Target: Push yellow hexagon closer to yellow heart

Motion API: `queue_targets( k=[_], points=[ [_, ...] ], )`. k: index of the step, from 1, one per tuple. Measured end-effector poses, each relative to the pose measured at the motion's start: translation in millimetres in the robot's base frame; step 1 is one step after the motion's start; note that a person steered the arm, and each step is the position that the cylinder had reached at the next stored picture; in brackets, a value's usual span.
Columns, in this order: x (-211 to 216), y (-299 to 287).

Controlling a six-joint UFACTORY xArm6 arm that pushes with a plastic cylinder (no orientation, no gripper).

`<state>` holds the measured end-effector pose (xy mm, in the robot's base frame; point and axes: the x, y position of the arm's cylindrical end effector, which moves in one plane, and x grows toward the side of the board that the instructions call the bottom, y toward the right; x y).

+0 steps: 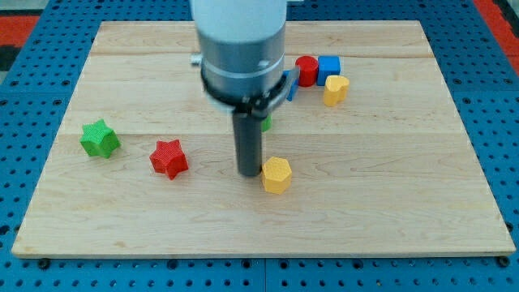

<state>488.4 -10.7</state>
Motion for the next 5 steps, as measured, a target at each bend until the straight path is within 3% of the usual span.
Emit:
queue_targets(
  k=[1, 3, 5],
  points=[
    [-17, 29],
    [-1, 34],
    [-14, 11]
  ],
)
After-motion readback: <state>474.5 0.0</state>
